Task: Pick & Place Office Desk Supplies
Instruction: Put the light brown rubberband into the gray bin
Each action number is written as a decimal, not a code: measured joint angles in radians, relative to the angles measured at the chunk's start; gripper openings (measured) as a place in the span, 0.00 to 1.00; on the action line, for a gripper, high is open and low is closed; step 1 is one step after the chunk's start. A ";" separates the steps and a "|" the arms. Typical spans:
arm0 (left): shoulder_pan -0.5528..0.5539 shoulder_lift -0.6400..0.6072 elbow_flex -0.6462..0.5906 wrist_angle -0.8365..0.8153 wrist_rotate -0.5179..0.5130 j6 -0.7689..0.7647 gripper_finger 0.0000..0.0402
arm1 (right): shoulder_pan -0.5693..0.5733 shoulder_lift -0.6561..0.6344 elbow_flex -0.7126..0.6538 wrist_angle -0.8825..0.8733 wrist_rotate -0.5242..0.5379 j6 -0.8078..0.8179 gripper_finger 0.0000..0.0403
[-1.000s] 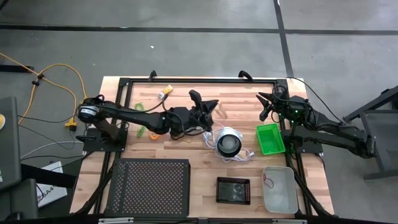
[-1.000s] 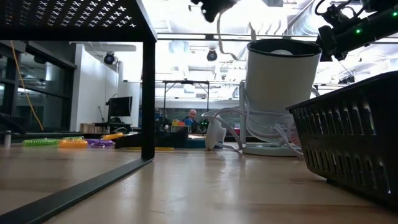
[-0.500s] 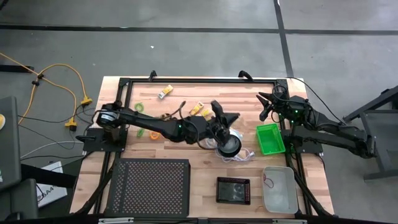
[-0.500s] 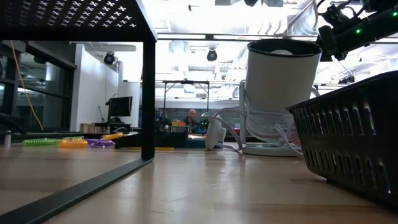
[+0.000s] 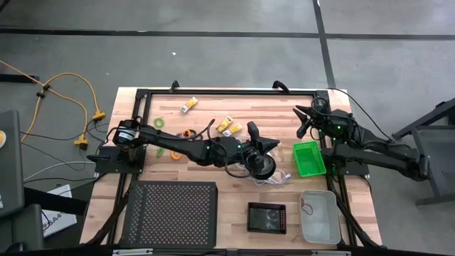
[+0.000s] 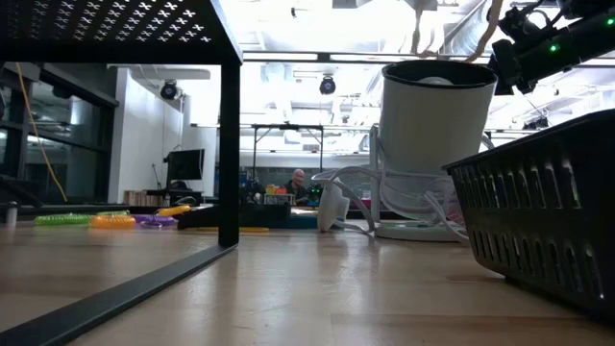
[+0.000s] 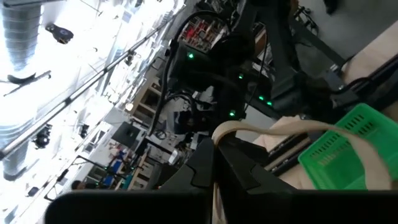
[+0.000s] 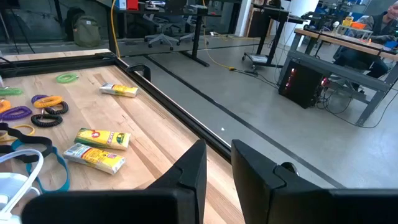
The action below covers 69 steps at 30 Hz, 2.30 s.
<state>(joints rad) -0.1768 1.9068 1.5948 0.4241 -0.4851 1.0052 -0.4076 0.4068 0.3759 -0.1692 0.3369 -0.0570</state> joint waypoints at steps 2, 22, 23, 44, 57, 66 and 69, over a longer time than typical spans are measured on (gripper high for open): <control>0.000 0.000 0.000 0.001 0.000 0.013 0.00 | 0.000 0.000 0.000 0.000 0.000 0.000 0.16; 0.001 0.000 0.000 0.104 0.079 0.036 0.00 | 0.000 0.002 -0.001 0.027 -0.202 0.112 0.16; 0.001 0.000 0.000 0.104 0.091 0.036 0.00 | 0.000 0.002 -0.001 0.036 -0.239 0.136 0.16; 0.012 0.000 0.000 0.099 0.112 0.036 0.00 | 0.058 0.002 -0.001 0.099 -0.843 0.310 0.16; 0.012 0.000 0.000 0.098 0.112 0.034 0.00 | 0.176 0.024 -0.001 0.143 -0.844 0.270 0.32; 0.021 0.000 0.000 0.097 0.112 0.034 0.00 | 0.273 0.084 -0.001 0.213 -0.773 0.265 0.40; 0.030 0.000 0.000 0.097 0.112 0.022 0.00 | 0.300 0.110 -0.001 0.246 -0.773 0.262 0.40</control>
<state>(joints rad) -0.1467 1.9068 1.5944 0.5209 -0.3729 1.0270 -0.1073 0.5172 0.3752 0.0771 -0.4366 0.2050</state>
